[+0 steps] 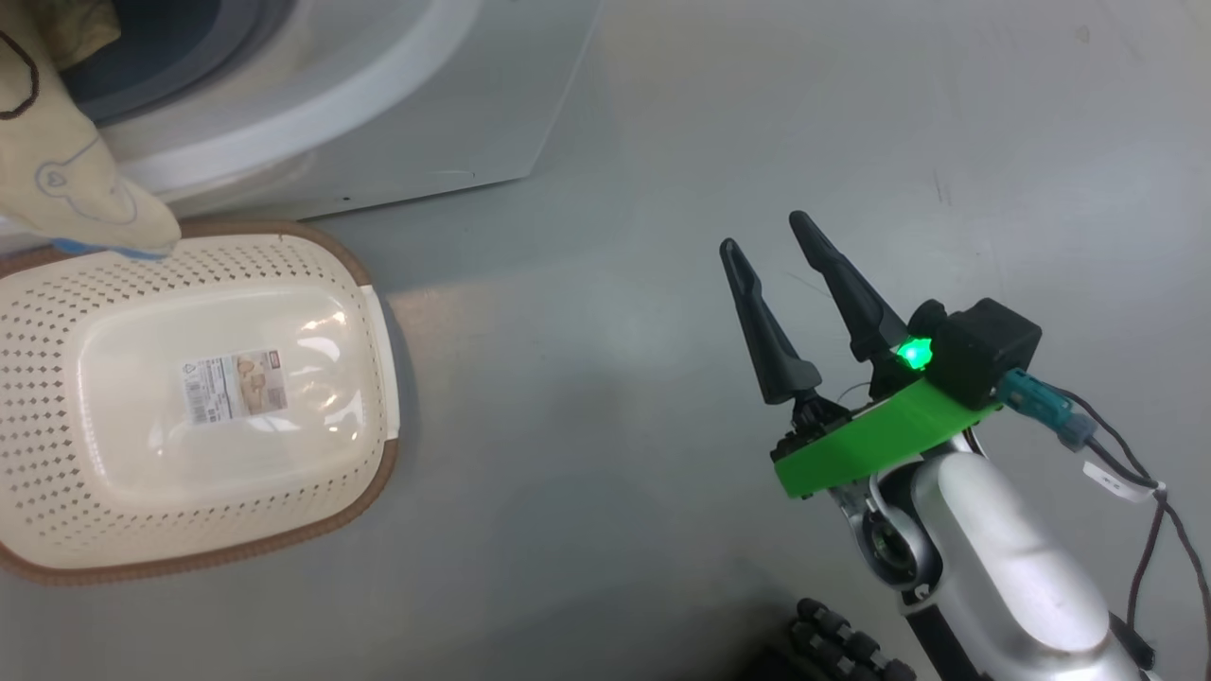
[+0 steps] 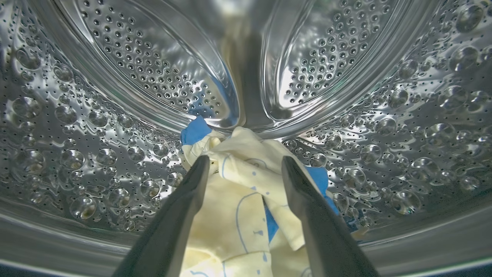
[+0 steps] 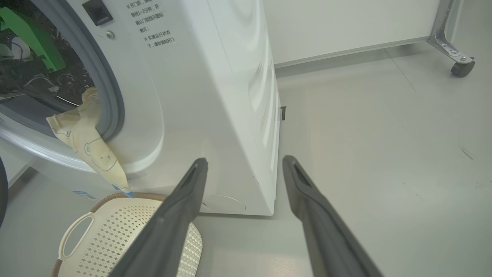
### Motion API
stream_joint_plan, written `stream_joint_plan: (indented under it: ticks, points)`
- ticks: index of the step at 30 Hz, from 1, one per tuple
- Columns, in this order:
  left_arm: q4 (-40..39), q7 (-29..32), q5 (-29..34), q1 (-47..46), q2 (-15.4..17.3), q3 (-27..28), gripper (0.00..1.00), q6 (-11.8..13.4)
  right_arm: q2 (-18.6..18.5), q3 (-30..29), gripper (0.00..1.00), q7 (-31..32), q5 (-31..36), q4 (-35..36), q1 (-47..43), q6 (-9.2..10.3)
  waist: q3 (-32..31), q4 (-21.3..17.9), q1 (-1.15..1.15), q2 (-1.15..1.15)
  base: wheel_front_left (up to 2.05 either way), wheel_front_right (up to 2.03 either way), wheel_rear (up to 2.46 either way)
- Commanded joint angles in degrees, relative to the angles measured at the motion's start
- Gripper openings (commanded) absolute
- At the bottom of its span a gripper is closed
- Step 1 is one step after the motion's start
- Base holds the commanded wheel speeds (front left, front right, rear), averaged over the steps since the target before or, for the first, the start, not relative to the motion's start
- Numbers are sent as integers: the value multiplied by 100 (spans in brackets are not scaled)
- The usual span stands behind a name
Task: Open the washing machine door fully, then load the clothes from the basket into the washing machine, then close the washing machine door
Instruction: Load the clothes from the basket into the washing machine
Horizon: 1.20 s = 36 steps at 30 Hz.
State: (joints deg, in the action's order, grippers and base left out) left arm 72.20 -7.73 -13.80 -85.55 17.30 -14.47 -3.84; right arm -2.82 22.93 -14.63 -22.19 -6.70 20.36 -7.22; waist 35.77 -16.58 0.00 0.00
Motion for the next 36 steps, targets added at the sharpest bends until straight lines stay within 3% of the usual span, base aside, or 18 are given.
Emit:
stream_joint_plan:
  ticks: [1, 18, 36]
  points:
    - [-143, -63, -30, -66, 192, 15, 100, -7, -6, 56, 100, -37, 36, 129, -67, -26, -32, 27, 0, 0, 0, 0, 0]
    - [-238, -541, -234, 433, -114, -78, 100, -92, -6, -133, 100, -37, 147, 90, -86, -26, -349, 300, 0, 0, 0, 0, 0]
    - [-776, -702, -432, 1001, -178, -94, 100, -127, -6, -231, 100, -37, 216, 87, -89, -26, -445, 470, 0, 0, 0, 0, 0]
